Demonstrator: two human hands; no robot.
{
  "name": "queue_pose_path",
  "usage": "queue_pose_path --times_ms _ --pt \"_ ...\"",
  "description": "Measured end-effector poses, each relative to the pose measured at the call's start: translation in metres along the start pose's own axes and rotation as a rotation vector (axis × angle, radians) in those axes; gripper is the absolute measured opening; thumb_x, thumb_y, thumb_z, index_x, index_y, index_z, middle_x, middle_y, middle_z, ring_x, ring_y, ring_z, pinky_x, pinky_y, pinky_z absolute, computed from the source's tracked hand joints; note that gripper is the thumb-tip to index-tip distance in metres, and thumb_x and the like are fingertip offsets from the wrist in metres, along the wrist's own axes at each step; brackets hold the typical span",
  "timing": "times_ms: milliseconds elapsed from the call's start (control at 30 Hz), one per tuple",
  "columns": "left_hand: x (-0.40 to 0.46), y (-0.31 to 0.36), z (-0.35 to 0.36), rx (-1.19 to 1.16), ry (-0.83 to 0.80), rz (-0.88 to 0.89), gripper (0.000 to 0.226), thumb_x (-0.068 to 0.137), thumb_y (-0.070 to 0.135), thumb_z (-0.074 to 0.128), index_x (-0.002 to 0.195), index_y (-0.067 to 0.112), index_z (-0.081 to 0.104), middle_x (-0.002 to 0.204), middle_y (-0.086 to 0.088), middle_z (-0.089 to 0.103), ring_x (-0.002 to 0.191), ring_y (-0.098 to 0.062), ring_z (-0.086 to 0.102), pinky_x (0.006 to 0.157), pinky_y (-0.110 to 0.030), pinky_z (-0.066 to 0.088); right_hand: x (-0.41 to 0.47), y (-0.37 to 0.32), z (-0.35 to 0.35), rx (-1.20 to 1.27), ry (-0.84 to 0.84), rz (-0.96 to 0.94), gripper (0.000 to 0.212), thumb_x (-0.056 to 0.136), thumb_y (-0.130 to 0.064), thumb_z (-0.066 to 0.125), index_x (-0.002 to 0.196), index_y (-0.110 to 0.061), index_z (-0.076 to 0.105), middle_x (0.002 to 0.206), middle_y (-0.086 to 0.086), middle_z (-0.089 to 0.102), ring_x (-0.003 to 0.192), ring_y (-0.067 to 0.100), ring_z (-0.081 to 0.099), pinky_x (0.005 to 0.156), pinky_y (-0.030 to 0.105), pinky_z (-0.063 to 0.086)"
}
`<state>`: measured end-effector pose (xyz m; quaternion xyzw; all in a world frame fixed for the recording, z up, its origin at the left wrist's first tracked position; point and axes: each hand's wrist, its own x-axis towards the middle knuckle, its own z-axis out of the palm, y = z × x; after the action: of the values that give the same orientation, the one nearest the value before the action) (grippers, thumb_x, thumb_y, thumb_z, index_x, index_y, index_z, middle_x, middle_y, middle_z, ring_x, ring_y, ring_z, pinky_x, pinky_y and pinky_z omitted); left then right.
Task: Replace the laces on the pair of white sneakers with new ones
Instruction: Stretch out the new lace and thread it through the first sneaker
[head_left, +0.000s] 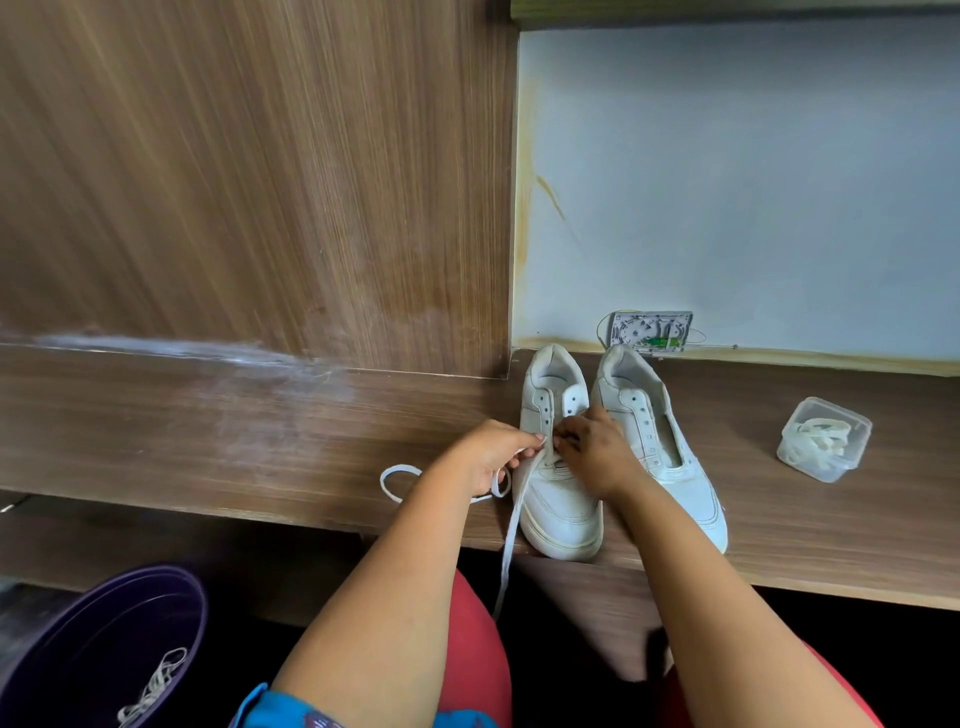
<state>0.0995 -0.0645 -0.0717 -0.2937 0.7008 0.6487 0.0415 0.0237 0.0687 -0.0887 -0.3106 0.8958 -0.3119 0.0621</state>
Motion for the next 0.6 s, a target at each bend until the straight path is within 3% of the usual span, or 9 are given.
queue_pose_path --times_ms 133,233,367,433,500,600 --pt "-0.002 0.001 -0.002 -0.098 -0.007 0.079 0.018 0.086 0.000 0.065 0.072 0.010 0.063 0.061 0.005 0.064 0.067 -0.007 0.051 0.059 -0.016 0.039 -0.001 -0.004 -0.002 0.146 0.067 0.054 0.007 0.086 -0.017 0.067 0.090 -0.013 0.072 0.099 0.005 0.049 0.089 0.017 0.053 0.080 0.019 0.035" --pt "-0.002 0.000 -0.005 0.073 0.104 0.232 0.012 0.086 0.003 0.068 0.077 0.011 0.066 0.075 0.001 0.064 0.079 -0.011 0.057 0.065 -0.017 0.044 -0.002 -0.004 -0.005 0.163 0.063 0.051 0.004 0.084 -0.016 0.068 0.083 -0.019 0.070 0.094 0.001 0.049 0.083 0.010 0.050 0.075 0.016 0.034" --pt "0.005 -0.002 -0.001 0.502 0.291 0.396 0.011 0.088 0.017 0.066 0.079 0.023 0.068 0.098 -0.001 0.065 0.088 -0.024 0.063 0.075 -0.034 0.055 -0.002 -0.006 -0.005 0.140 0.072 0.032 0.006 0.081 -0.010 0.069 0.084 -0.015 0.069 0.095 0.002 0.049 0.085 0.013 0.049 0.085 0.026 0.043" --pt "0.006 -0.002 0.003 0.512 0.291 0.384 0.013 0.087 0.022 0.067 0.076 0.024 0.062 0.099 -0.001 0.064 0.089 -0.024 0.063 0.074 -0.035 0.055 -0.003 -0.006 -0.004 0.168 0.080 0.041 0.008 0.081 -0.010 0.070 0.082 -0.018 0.067 0.095 0.000 0.047 0.082 0.010 0.049 0.081 0.023 0.040" --pt "0.007 -0.003 0.005 0.479 0.275 0.377 0.012 0.085 0.026 0.070 0.078 0.021 0.062 0.089 0.001 0.063 0.084 -0.019 0.060 0.072 -0.030 0.052 -0.003 -0.004 -0.005 0.193 0.072 0.055 0.010 0.082 -0.013 0.070 0.081 -0.021 0.066 0.095 -0.002 0.046 0.079 0.007 0.048 0.077 0.018 0.035" --pt "0.009 -0.006 0.005 0.489 0.245 0.424 0.013 0.087 0.020 0.067 0.078 0.020 0.059 0.082 0.004 0.058 0.083 -0.016 0.054 0.077 -0.031 0.048 -0.001 -0.003 -0.001 0.198 0.070 0.064 0.009 0.086 -0.016 0.067 0.081 -0.024 0.065 0.097 0.000 0.046 0.093 0.016 0.052 0.090 0.029 0.041"
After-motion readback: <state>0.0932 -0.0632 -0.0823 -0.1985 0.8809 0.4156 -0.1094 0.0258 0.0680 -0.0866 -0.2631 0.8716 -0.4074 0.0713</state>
